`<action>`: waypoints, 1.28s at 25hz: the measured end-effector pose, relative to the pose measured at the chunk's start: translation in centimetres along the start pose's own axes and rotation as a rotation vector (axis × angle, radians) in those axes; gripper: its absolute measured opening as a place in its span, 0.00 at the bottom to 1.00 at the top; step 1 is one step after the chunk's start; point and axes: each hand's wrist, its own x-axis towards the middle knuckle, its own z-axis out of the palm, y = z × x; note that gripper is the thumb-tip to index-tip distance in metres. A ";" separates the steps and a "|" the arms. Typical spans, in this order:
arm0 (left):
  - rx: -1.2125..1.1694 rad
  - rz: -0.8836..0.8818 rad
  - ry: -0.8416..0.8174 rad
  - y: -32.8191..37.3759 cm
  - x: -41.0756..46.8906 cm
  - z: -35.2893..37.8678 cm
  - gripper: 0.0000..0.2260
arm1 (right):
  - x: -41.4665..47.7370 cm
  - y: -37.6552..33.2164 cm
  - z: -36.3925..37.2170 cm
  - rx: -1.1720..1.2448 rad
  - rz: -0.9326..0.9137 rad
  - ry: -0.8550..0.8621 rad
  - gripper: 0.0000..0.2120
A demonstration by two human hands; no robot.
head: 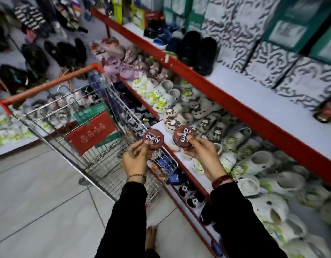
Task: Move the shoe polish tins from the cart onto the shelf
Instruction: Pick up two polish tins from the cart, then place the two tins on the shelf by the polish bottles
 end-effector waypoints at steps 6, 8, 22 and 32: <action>-0.027 0.139 -0.317 5.9 -6.7 8.9 0.12 | -6.6 -8.2 -8.8 0.100 -0.173 0.175 0.14; -0.031 0.169 -0.416 6.9 -8.4 11.7 0.09 | -8.5 -10.1 -11.3 0.123 -0.220 0.221 0.13; 0.420 0.333 -0.984 4.6 -20.9 31.9 0.10 | -17.0 -13.7 -28.9 -0.011 -0.281 0.910 0.05; 0.758 0.429 -1.012 1.1 -24.4 37.7 0.15 | -15.5 -12.8 -33.5 -0.567 -0.020 1.224 0.16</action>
